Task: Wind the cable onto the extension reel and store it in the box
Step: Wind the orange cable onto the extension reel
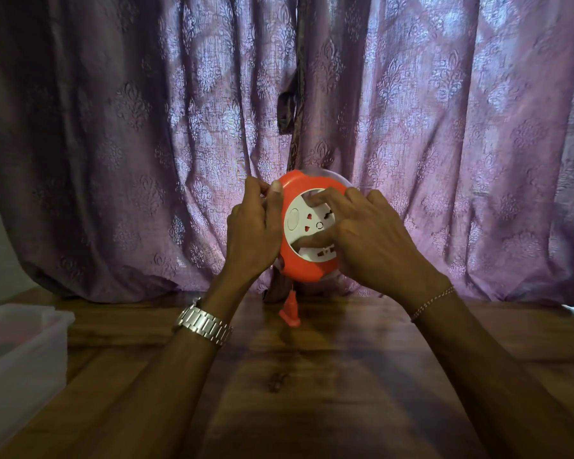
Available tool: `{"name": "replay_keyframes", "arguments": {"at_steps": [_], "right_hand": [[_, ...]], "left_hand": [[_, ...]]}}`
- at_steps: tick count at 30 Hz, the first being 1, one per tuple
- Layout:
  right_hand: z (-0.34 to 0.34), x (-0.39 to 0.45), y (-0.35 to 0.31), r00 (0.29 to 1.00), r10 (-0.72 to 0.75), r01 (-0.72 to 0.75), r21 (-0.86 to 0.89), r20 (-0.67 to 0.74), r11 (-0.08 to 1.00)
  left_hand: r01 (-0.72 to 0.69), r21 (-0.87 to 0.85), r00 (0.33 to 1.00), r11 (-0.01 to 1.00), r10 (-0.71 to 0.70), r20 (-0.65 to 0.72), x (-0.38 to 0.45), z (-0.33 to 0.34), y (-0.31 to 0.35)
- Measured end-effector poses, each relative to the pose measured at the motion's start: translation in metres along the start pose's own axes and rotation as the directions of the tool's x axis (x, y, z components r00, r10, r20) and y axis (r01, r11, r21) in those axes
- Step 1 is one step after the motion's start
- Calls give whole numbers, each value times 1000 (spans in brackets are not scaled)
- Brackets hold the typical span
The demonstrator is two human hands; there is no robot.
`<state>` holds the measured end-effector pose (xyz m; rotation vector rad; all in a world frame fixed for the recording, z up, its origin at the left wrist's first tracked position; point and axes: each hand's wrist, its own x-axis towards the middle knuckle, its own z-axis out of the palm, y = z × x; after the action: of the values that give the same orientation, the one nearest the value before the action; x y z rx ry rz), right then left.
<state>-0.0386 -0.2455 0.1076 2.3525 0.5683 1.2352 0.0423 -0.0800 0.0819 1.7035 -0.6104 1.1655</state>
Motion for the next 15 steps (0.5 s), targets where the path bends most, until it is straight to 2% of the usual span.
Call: {"name": "replay_keyframes", "arguments": {"at_steps": [4,9,15], "right_hand": [[-2,-1,-1,999,12,-12,-9,-42,1000],[-4,-2,-2,992,127,-127,0,9,992],[-1,-2,-1,988,151,-151,11,45,988]], "left_hand": [[2,10,1000,1000,-3,6,0,-1,2],[4,-1,999,1000,-4,36,0,-3,4],[-30,36,999,999,29,32,-1,-2,4]]}}
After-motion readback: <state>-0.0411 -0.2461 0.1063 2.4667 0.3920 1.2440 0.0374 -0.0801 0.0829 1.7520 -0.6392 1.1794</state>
